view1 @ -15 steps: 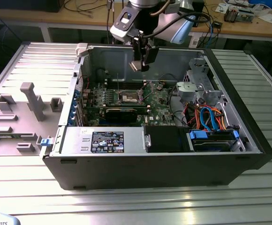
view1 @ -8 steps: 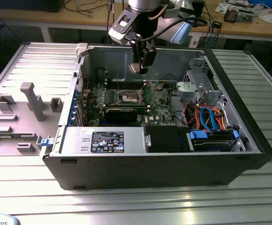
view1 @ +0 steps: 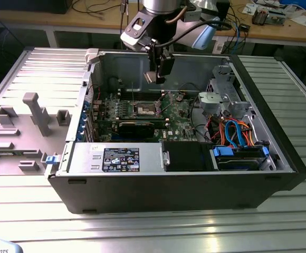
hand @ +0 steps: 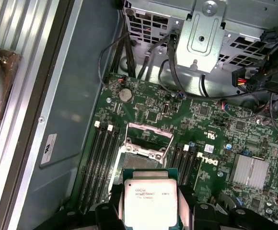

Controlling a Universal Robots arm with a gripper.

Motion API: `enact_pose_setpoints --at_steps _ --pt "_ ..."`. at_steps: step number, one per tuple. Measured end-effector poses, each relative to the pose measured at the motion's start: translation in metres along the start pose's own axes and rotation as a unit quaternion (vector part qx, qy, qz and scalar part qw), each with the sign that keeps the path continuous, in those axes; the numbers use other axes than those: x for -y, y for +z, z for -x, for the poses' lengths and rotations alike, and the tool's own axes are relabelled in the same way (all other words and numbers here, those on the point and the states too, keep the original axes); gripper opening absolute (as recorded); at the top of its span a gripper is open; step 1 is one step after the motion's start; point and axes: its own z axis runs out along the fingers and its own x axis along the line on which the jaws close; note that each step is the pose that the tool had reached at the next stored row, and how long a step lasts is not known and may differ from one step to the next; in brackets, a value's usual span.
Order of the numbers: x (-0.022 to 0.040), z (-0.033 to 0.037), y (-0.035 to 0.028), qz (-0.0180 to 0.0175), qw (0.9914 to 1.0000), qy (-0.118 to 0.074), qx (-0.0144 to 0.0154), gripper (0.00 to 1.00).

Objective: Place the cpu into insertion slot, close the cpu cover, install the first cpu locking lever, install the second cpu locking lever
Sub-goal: 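Place the cpu into insertion slot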

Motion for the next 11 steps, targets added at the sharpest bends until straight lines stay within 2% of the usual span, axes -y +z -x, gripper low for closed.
enact_pose_setpoints --at_steps 5,8,9,11 --pt "-0.0001 0.0 0.0003 0.0001 1.0 0.003 0.0002 0.54" --pt "0.0001 0.0001 0.0021 0.0004 0.99971 0.024 0.001 0.54" --pt "0.0002 0.0001 0.0031 -0.0001 0.99953 0.03 0.0012 0.54" --pt "0.0007 0.0 0.0043 -0.0044 0.99918 0.04 0.0006 0.54"
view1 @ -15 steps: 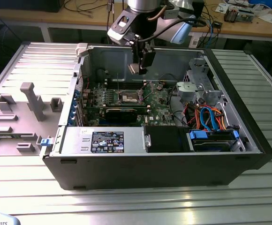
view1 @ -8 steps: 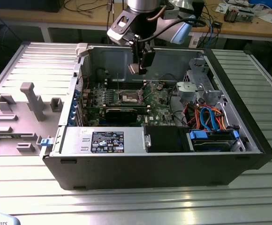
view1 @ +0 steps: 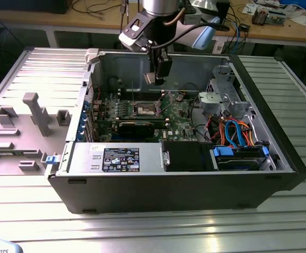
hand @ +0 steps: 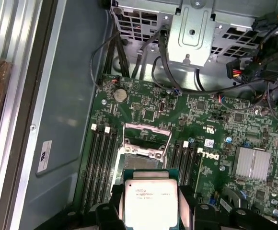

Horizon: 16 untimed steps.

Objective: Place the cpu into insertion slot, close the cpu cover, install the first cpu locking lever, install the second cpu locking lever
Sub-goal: 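Place the cpu into insertion slot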

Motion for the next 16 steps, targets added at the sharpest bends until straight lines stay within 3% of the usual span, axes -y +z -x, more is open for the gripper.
enact_pose_setpoints --at_steps 2,7,16 --pt "0.0008 -0.0001 0.0019 -0.002 0.99998 0.005 -0.0003 0.54" --pt "0.0016 -0.0002 0.006 -0.0015 0.99973 0.023 0.0005 0.54" --pt "0.0017 -0.0002 0.0066 -0.0014 0.99972 0.024 0.0005 0.54"
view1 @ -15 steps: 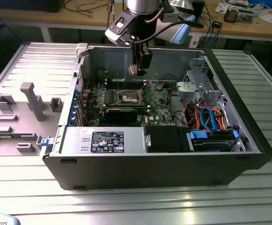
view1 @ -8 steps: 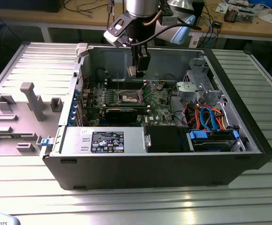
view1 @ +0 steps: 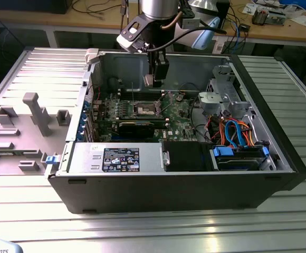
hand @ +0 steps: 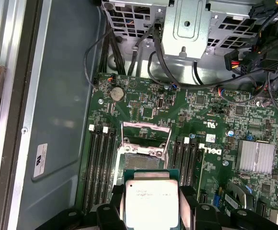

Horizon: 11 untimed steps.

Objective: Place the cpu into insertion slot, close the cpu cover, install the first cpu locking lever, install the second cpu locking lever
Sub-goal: 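Place the cpu into insertion slot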

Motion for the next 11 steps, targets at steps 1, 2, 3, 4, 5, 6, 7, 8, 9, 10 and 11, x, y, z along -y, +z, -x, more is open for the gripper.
enact_pose_setpoints --at_steps 1,2,3,4,5,6,7,8,9,10,11 --pt "0.0 0.0 0.0001 0.0 1.0 0.0 0.0 0.54" --pt "0.0 0.0 0.0001 0.0 1.0 0.0 0.0 0.54" --pt "0.0 0.0 0.0001 0.0 1.0 0.0 0.0 0.54" --pt "0.0 0.0 0.0002 0.0 1.0 0.0 0.0 0.54" --pt "0.0 0.0 0.0002 0.0 1.0 0.0 0.0 0.54" --pt "0.0 0.0 0.0005 -0.0014 1.0 0.0 -0.0003 0.54" --pt "0.0003 0.0004 0.0106 -0.004 0.99971 0.024 0.0011 0.54" --pt "0.0005 0.0005 0.0145 -0.0038 0.99936 0.036 0.0019 0.54" --pt "0.0007 0.0007 0.0197 -0.0038 0.99889 0.047 0.0022 0.54" --pt "0.0008 0.0007 0.0205 -0.0037 0.99882 0.048 0.0022 0.54" --pt "0.001 0.0007 0.0215 -0.0037 0.99875 0.05 0.0023 0.54"
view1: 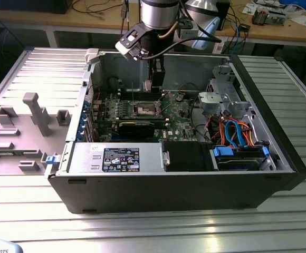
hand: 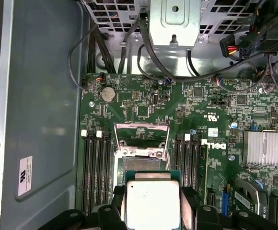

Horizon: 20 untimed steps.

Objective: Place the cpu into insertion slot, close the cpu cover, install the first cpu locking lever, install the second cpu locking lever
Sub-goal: 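Place the cpu into insertion slot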

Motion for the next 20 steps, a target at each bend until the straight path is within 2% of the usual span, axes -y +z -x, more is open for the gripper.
enact_pose_setpoints --at_steps 3,13,18,20 --pt "0.0005 0.0001 0.0032 -0.0003 0.99997 0.007 0.0002 0.54" --pt "0.0005 0.0001 0.0035 -0.0001 0.99996 0.008 0.0003 0.54" --pt "0.0014 -0.0004 0.0106 0.0007 0.99996 0.008 0.0002 0.54" --pt "0.0018 -0.0017 0.0154 0.0008 0.99997 0.007 0.0003 0.54"
